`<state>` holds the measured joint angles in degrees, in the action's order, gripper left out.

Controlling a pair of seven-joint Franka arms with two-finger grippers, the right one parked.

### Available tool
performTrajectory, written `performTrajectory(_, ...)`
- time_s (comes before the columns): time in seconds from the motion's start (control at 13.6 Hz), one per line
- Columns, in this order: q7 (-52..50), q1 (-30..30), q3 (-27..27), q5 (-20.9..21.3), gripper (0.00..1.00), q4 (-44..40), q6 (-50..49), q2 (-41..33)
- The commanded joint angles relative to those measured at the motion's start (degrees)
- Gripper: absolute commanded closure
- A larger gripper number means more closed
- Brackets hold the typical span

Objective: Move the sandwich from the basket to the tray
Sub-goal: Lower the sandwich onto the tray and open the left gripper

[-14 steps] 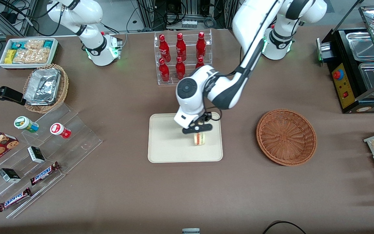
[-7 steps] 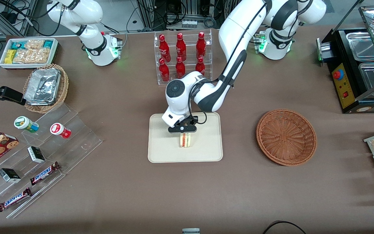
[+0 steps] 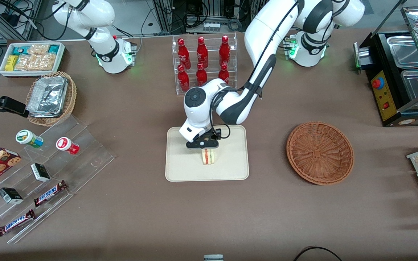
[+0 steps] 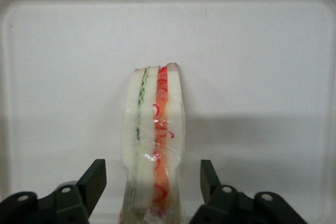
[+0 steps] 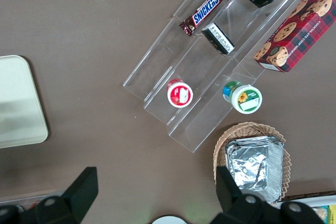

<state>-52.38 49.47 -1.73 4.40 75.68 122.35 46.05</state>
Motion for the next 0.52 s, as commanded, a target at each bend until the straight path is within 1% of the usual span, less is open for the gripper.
performTrajectory(0.0,-0.8,-1.6,-0.8,-0.1,0.01,0.3,-8.1,-6.2)
performTrajectory(0.29,0.2,-8.0,-0.7,-0.6,0.01,0.8,-24.2,-17.9)
performTrajectory(0.44,1.2,-10.5,-0.7,-0.7,0.01,0.9,-30.5,-23.0)
